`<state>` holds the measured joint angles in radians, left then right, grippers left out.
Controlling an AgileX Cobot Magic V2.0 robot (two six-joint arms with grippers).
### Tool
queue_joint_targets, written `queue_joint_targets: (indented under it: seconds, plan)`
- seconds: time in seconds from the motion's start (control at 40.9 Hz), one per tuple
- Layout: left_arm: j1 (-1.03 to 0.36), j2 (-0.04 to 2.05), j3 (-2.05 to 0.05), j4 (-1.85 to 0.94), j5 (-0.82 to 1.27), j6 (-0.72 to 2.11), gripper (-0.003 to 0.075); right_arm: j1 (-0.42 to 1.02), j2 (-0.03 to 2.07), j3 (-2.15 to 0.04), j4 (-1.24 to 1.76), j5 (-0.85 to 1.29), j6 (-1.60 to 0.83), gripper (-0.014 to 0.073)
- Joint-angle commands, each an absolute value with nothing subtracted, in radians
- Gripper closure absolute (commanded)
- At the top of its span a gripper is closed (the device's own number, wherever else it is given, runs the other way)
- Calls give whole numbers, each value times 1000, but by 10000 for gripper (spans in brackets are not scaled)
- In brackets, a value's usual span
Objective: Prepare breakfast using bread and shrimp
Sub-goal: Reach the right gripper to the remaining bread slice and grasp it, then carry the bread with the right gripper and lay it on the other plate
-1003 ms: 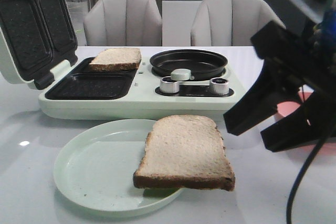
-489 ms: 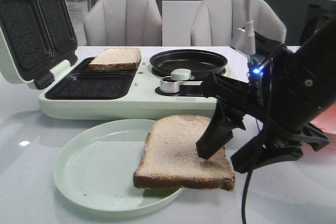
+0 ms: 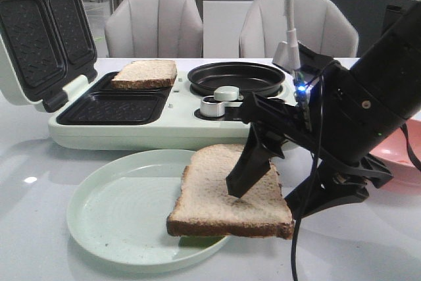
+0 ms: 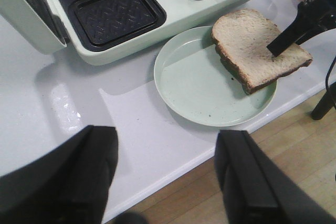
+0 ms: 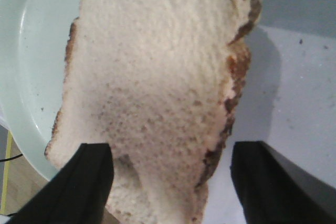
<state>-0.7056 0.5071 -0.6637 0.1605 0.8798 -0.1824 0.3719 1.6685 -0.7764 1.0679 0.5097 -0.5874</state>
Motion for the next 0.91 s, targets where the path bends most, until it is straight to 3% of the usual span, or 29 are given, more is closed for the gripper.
queue_joint_targets:
  seconds: [0.0,0.147,0.538,0.881]
  plan:
    - [-715,512,-691,164,818,-183,267,372,1634,-804,1093,537,-606,78]
    - [-715,512,-691,164,818,-183,267,372,1634,-804,1093,559,-606,256]
    - [-715,512,-691,164,818,-183,267,372,1628,-804,1093,573,-606,567]
    - [-715,512,-691,164,818,-183,267,372,1447,-838,1093,647,-606,583]
